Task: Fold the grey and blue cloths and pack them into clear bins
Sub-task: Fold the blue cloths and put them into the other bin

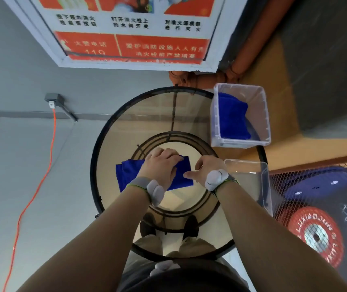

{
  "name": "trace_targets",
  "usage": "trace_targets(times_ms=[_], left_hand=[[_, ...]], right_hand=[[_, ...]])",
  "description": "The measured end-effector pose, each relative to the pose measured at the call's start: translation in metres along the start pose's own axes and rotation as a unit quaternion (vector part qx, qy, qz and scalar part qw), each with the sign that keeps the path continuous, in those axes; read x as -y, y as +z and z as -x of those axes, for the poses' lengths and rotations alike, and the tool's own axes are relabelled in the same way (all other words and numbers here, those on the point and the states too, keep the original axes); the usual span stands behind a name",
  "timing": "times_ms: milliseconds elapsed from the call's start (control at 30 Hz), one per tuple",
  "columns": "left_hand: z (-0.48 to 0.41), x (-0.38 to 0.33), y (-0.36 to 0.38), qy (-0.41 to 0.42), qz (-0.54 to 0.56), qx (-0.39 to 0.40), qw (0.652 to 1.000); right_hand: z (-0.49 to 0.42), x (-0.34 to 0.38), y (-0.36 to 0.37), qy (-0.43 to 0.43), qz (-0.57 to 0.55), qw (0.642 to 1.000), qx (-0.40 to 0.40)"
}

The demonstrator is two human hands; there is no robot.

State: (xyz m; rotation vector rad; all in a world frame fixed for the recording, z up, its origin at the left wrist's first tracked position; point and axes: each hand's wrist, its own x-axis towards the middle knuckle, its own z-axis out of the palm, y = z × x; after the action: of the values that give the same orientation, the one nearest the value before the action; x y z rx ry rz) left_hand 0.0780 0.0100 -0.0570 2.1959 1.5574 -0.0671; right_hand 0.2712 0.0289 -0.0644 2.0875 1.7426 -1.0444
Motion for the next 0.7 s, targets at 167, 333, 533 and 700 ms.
trace_targets(times_ms=[167, 333, 533, 700], left_hand=[[-0.038, -0.010, -0.003, 0.099, -0.134, 0.140, 0.976], [-0.055, -0.001, -0.002, 0.151, -0.211, 0.130, 0.957], [-0.047, 0.001, -0.002, 0.189, -0.143, 0.058, 0.970], [-0.026, 0.016, -0.017, 0.172, -0.078, 0.002, 0.982]], right_hand=[[0.010, -0.013, 0.013, 0.020, -0.025, 0.999, 0.007], [0.015, -0.014, 0.016, 0.019, -0.071, 0.997, 0.024], [0.026, -0.008, 0.016, -0.005, -0.083, 0.995, 0.055], [0.041, 0.007, 0.023, -0.042, -0.142, 0.988, 0.039]])
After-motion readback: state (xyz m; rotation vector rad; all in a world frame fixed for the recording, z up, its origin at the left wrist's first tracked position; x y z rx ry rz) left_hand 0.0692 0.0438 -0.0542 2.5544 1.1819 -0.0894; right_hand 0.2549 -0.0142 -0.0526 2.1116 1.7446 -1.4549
